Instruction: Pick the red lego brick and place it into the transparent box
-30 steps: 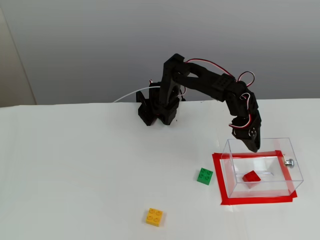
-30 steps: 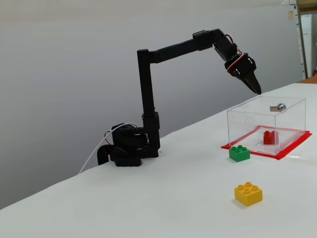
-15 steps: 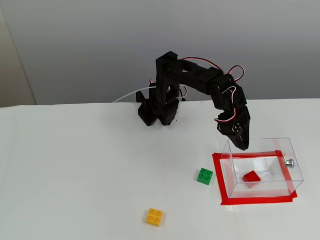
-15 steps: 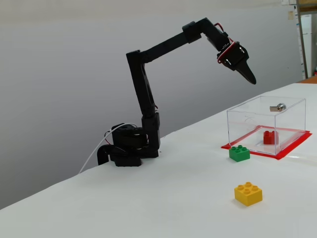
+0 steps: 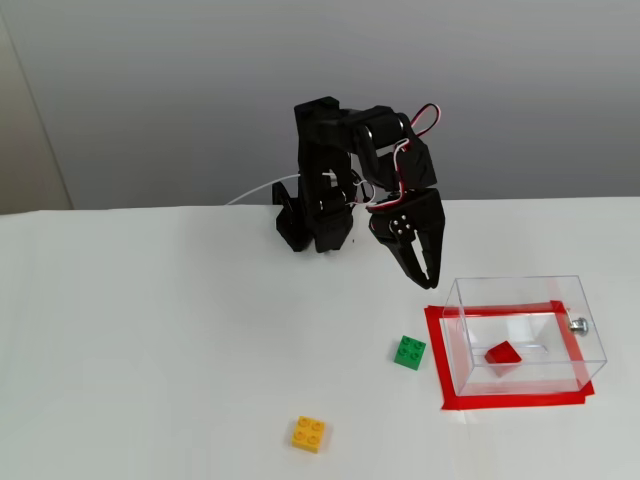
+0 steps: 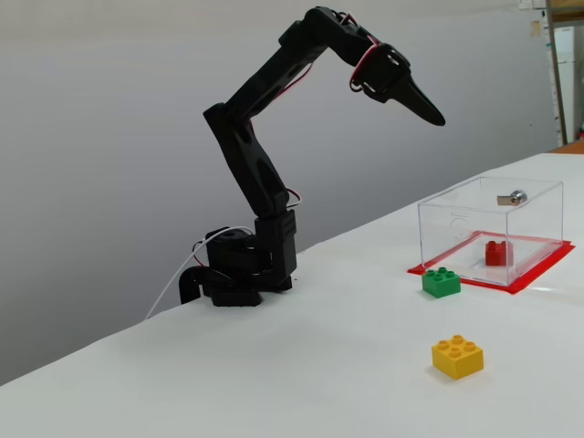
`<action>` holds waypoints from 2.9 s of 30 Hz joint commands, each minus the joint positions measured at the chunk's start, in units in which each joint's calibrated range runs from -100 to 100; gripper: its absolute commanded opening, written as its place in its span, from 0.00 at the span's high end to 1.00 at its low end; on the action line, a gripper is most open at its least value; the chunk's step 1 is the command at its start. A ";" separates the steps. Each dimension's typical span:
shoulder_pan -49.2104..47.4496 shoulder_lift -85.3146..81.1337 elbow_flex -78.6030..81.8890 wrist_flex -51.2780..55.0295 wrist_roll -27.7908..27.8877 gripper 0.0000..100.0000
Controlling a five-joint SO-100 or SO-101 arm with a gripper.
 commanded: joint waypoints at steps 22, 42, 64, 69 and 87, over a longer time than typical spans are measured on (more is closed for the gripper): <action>23.48 -33.26 38.84 -0.97 -5.76 0.98; 30.80 -58.63 79.07 -17.85 -5.40 0.98; 23.70 -75.77 103.58 -26.73 -5.19 0.98; 23.63 -75.77 106.38 -26.29 -5.19 0.98; 23.41 -75.77 101.22 -2.45 -2.68 0.98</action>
